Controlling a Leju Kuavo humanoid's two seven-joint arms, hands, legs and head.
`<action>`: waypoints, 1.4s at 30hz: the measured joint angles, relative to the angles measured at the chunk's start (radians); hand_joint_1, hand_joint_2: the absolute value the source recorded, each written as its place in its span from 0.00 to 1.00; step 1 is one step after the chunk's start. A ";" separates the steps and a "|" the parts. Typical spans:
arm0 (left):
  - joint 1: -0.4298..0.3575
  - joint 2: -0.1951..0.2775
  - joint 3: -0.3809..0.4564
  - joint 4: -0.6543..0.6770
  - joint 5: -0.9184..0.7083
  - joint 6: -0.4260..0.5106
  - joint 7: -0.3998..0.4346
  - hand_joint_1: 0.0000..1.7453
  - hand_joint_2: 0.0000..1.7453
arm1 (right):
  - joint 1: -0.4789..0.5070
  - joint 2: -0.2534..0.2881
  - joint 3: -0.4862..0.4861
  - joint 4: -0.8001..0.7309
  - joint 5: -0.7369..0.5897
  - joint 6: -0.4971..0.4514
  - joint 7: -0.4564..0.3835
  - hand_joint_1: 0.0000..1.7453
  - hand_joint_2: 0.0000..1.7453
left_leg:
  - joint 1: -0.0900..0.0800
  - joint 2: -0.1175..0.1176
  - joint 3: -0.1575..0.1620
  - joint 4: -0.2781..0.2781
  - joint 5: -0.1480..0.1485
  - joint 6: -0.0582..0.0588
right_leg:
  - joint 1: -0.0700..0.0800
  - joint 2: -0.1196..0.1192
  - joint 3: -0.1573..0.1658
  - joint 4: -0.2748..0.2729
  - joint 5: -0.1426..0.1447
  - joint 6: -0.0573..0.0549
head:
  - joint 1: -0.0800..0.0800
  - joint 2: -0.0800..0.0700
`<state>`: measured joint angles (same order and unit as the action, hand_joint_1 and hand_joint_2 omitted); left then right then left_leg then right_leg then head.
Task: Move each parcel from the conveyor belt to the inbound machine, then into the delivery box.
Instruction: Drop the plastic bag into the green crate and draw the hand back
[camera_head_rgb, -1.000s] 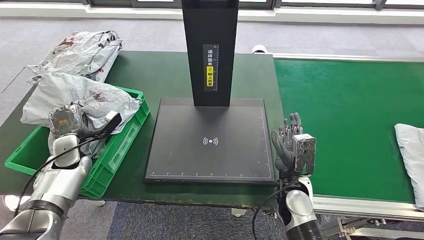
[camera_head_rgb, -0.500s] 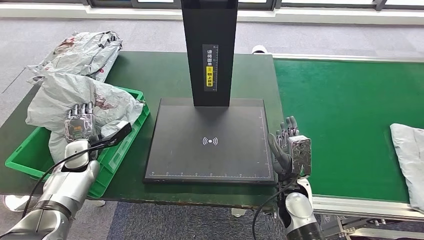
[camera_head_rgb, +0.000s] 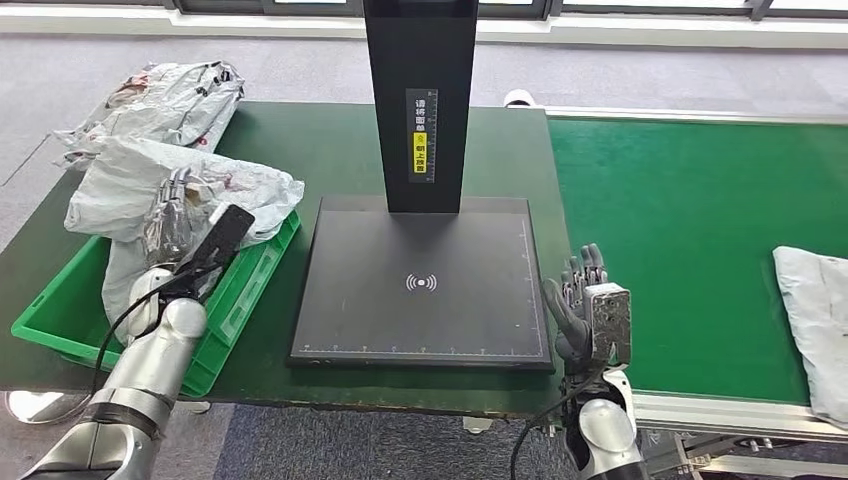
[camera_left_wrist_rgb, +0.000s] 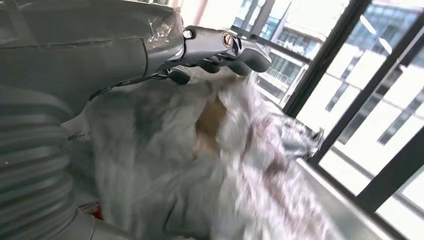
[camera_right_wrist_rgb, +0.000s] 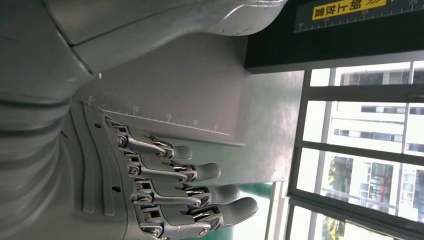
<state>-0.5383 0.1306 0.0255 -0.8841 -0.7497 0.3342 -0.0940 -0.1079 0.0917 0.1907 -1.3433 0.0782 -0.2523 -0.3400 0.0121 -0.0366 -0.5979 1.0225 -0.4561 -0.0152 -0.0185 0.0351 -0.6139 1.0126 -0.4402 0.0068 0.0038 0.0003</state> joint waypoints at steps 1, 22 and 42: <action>0.005 0.000 0.001 -0.020 0.029 0.015 -0.006 0.00 1.00 | 0.001 0.000 -0.002 -0.001 0.000 -0.001 0.000 0.00 1.00 | 0.000 0.000 0.000 0.000 0.000 0.000 | 0.000 0.000 0.000 0.000 0.000 0.000 | 0.000 0.000; 0.093 0.086 0.006 -0.151 0.040 -0.066 -0.024 0.00 1.00 | 0.001 -0.013 -0.009 -0.002 -0.016 -0.010 -0.012 0.00 1.00 | -0.001 0.000 0.000 0.000 0.000 0.000 | 0.001 0.000 -0.001 0.000 0.000 0.000 | 0.000 0.000; 0.191 -0.105 -0.105 -0.413 0.664 -0.199 -0.359 0.00 1.00 | -0.002 -0.016 -0.014 -0.026 0.136 -0.015 0.020 0.00 1.00 | -0.002 -0.002 -0.001 0.000 0.000 0.000 | 0.000 -0.001 0.000 0.000 0.000 0.000 | 0.000 0.000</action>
<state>-0.3471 0.0258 -0.0791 -1.2969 -0.0861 0.1348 -0.4533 -0.1103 0.0755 0.1766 -1.3694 0.2139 -0.2678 -0.3202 0.0104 -0.0381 -0.5986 1.0226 -0.4563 -0.0156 -0.0180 0.0340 -0.6143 1.0124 -0.4404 0.0068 0.0038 0.0001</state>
